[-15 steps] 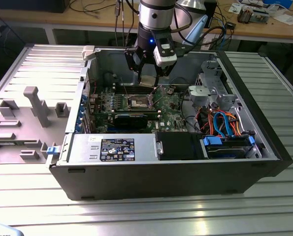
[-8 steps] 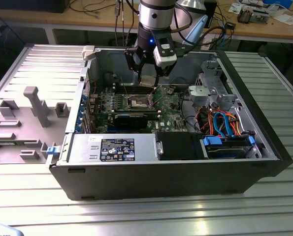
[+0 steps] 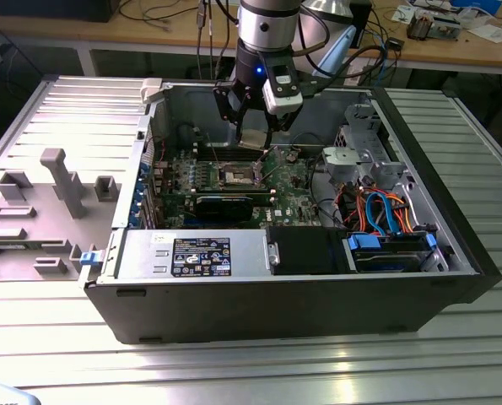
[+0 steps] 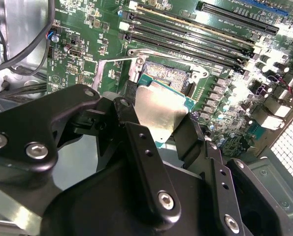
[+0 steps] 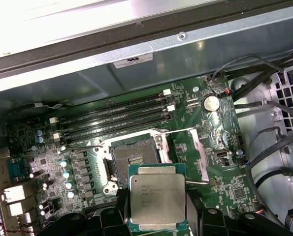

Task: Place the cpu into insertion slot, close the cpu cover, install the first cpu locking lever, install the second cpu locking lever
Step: 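Place the cpu into insertion slot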

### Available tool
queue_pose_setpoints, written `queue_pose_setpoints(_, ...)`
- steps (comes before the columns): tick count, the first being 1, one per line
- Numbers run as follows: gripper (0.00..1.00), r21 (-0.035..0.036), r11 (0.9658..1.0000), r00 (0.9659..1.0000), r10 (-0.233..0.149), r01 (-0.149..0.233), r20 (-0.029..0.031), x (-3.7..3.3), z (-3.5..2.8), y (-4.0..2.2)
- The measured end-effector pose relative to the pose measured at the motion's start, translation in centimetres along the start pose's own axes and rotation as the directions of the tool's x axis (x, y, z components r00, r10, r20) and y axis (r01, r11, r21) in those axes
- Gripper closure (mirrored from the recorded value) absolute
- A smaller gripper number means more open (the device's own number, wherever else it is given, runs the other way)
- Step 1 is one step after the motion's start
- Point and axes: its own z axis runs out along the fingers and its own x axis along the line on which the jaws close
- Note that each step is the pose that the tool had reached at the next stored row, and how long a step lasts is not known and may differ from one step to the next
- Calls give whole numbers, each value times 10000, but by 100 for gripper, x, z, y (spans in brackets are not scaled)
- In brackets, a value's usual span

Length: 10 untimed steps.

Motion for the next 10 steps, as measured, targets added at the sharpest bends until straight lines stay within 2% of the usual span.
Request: queue_pose_setpoints(10,45,-6,9994,9994,333,-333,7,0,0,0)
